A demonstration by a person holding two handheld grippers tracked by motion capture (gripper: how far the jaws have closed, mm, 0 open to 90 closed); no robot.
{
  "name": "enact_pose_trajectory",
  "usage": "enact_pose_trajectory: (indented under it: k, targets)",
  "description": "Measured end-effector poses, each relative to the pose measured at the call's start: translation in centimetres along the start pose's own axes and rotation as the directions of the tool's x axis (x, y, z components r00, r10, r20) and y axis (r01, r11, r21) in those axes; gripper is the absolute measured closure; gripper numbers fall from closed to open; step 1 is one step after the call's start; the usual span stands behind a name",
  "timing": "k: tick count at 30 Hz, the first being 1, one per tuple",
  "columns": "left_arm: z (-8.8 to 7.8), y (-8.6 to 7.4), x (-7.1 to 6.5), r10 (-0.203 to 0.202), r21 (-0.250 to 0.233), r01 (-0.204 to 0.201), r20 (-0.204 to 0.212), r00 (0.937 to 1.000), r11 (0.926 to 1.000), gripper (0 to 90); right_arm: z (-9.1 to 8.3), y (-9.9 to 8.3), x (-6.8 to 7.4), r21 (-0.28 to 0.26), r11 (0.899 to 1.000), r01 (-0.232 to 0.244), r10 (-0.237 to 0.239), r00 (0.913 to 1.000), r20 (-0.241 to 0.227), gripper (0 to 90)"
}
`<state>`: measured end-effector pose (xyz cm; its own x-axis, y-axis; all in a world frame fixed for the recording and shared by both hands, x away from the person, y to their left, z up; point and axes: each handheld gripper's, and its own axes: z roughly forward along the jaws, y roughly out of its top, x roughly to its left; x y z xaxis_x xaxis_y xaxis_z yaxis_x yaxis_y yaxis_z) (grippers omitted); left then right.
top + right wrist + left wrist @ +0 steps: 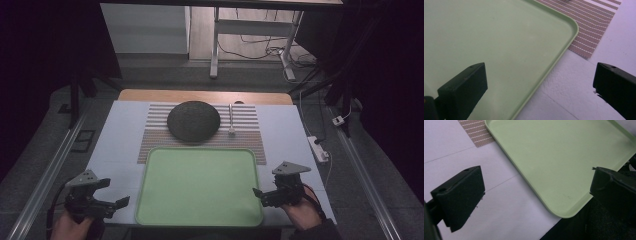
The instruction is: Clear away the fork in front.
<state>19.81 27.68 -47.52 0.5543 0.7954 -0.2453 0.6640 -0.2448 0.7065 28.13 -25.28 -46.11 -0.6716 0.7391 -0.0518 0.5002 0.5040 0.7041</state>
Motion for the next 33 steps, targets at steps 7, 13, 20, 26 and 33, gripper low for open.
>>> enact_pose_trajectory:
  k: [7,13,20,26,33]
  targets:
    - [0.0,0.0,0.0,0.000,0.001,0.000,-0.001,1.0000,1.0000,0.0,1.3,1.0,0.7,0.046,0.996,0.074,-0.074,0.9972,0.005,0.0]
    - [0.0,0.0,0.0,0.000,0.001,0.000,0.000,1.0000,1.0000,0.0,2.0,1.6,1.1,0.071,0.986,0.151,-0.154,0.9878,0.027,0.0]
    - [0.0,0.0,0.0,0.000,0.002,0.000,-0.001,1.0000,1.0000,0.0,3.2,2.1,1.9,0.106,0.967,0.233,-0.242,0.9667,0.083,0.0]
    - [0.0,0.0,0.0,-0.001,0.002,0.001,-0.001,1.0000,1.0000,0.0,3.6,2.7,2.2,0.122,0.954,0.273,-0.286,0.9520,0.108,0.0]
    - [0.0,0.0,0.0,-0.001,0.002,0.001,-0.001,1.0000,1.0000,0.0,4.6,3.8,2.7,0.134,0.931,0.339,-0.356,0.9251,0.132,0.0]
